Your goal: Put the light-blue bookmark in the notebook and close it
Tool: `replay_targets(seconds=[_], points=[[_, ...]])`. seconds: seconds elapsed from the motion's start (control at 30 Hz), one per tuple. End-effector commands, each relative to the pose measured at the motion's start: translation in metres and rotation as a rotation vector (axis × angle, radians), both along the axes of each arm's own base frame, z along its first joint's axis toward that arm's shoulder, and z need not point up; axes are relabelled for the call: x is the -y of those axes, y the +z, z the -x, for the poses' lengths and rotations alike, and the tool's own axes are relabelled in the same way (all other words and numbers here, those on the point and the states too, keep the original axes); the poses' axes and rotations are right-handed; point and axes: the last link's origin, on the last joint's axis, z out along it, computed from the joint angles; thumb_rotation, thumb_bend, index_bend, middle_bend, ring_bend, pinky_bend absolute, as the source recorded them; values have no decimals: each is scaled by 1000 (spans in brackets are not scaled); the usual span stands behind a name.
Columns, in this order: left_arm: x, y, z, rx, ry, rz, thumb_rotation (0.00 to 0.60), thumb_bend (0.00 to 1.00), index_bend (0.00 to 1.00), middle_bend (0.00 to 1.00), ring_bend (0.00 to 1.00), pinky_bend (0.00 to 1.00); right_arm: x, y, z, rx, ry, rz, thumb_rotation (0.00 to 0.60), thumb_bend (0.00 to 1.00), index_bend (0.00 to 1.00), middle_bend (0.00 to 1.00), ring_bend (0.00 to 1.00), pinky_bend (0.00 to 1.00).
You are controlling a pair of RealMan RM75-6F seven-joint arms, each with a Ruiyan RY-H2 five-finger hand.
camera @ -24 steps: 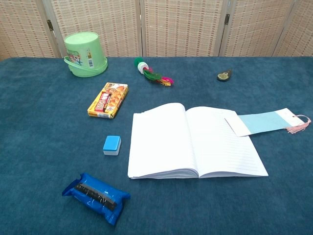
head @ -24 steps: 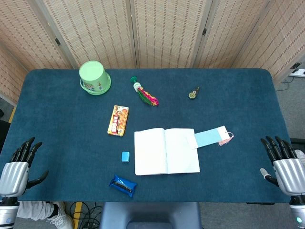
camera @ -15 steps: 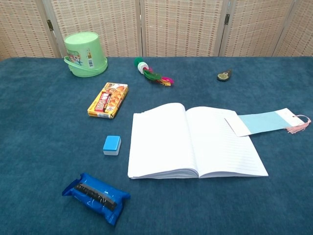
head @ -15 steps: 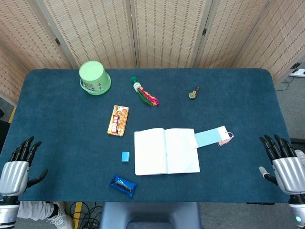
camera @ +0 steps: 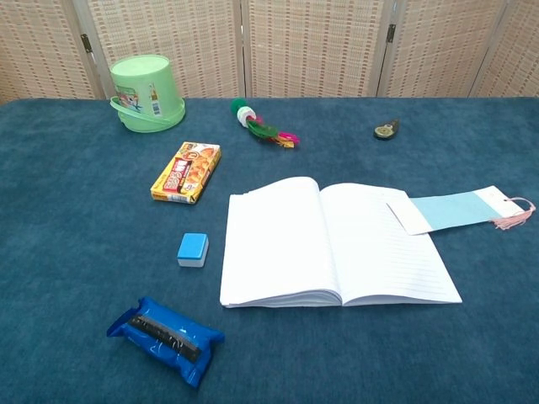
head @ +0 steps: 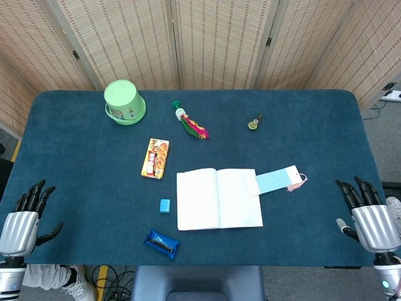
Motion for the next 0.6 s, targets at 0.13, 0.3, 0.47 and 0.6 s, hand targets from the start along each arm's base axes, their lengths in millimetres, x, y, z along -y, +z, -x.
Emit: replay_targets(seconds=[0.13,0.3,0.47,0.6], points=[[0,-1,3,2,5,10,600,272,125,0,77,169,34,-32,-9,-41,4,-136,600,143,138,204,51,140],[2,-1,6,4,15,13,600,272,125,0,77,169,74,-63,-14,-75,-6,-233,600,160,138,171,51,140],[5,2,10,-3,34,14,600,272,125,0,77,169,108,-91,-23,-109,-16,-306,600,161,138,130,30,140],[5,6,14,-4,50,6,600,272,125,0,77,170,134,-112,-30,-142,-16,-347,600,161,138,107,2,137]])
